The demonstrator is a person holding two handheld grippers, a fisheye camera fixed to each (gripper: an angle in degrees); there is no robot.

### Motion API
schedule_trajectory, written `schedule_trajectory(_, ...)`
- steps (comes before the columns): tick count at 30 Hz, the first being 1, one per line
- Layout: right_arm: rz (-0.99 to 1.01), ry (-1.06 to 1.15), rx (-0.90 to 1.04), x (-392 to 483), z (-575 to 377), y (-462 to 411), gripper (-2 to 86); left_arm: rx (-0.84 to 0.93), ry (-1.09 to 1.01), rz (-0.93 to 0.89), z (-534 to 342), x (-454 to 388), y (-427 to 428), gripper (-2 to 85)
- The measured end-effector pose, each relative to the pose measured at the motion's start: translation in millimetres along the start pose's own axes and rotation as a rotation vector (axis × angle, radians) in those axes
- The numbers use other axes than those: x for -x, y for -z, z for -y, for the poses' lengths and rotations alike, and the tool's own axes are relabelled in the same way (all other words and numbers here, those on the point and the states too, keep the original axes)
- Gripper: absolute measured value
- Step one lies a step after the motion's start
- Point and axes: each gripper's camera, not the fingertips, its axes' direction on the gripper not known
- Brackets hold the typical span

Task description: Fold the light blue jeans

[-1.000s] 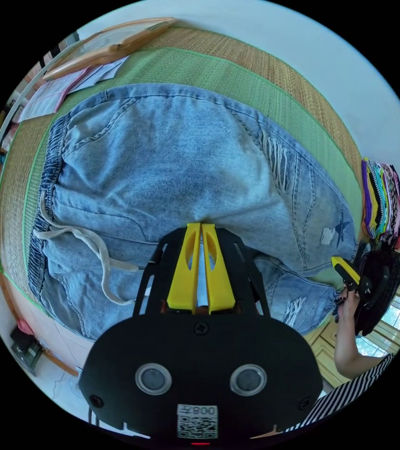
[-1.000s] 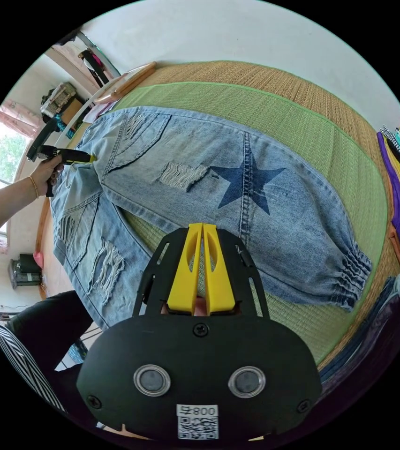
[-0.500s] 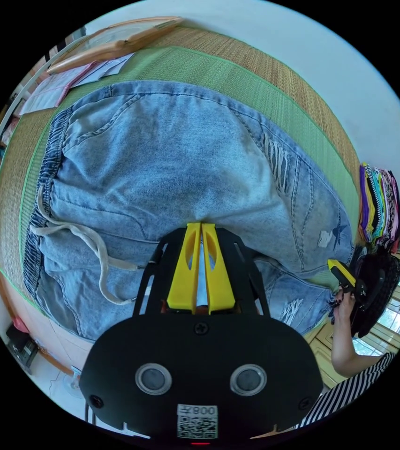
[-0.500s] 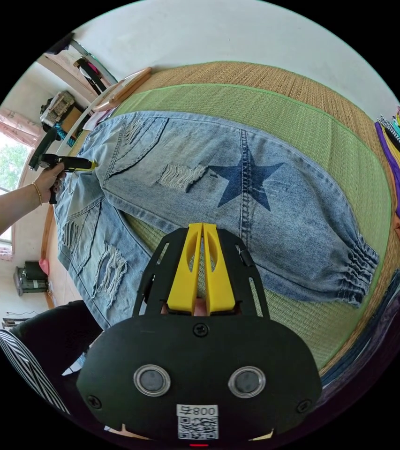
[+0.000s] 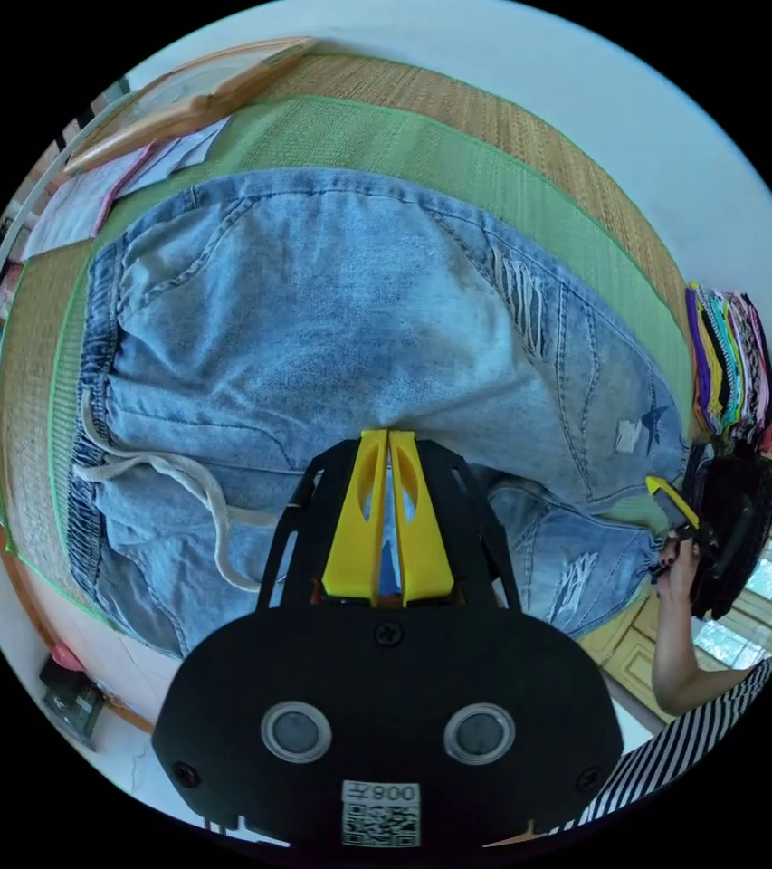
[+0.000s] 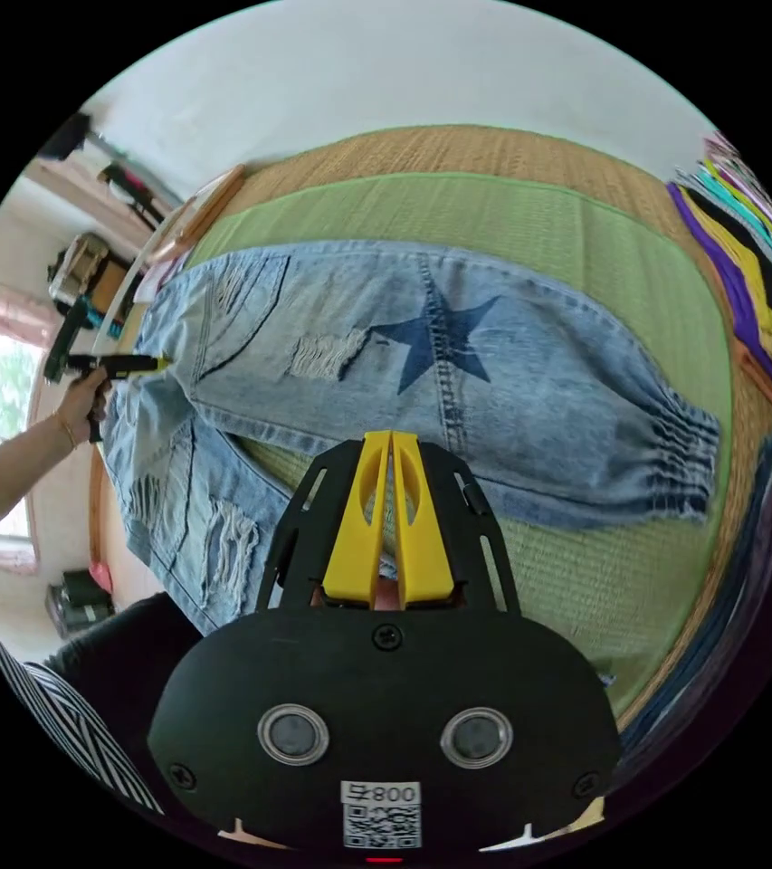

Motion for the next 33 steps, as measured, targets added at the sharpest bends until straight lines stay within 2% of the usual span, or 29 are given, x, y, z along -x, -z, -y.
schedule_trajectory(3, 0.03, -0.149, -0.121, -34, -38, 28, 0.6, -0.103, -0.118, -0.121, -5, -30, 15, 1.3)
schedule_trajectory(6, -0.043, -0.341, -0.196, -77, -85, 48, 1.9, -0.176, -0.291, -0.259, 3, -75, 20, 3.8)
schedule_trajectory(10, -0.024, -0.557, -0.239, -136, -142, 50, 6.1, -0.094, -0.654, -0.477, 37, -176, -12, 7.7)
schedule_trajectory(13, 0.001, -0.614, -0.277, -159, -163, 46, 8.1, -0.055, -0.855, -0.533, 62, -256, -38, 8.9)
schedule_trajectory(16, -0.003, -0.63, -0.292, -170, -175, 39, 8.6, -0.021, -0.987, -0.503, 79, -327, -63, 9.7)
schedule_trajectory(21, 0.016, -0.684, -0.31, -186, -204, 24, 6.5, 0.051, -1.107, -0.363, 84, -400, -97, 8.9)
schedule_trajectory(24, 0.049, -0.71, -0.352, -196, -227, 21, 4.7, -0.008, -1.164, -0.22, 70, -418, -105, 3.4)
schedule_trajectory(29, 0.063, -0.692, -0.368, -202, -257, 21, 2.0, 0.013, -1.148, -0.26, 61, -422, -106, 0.6)
schedule_trajectory(33, 0.071, -0.658, -0.432, -195, -279, 37, 1.3, -0.035, -1.116, -0.375, 52, -416, -90, 0.2)
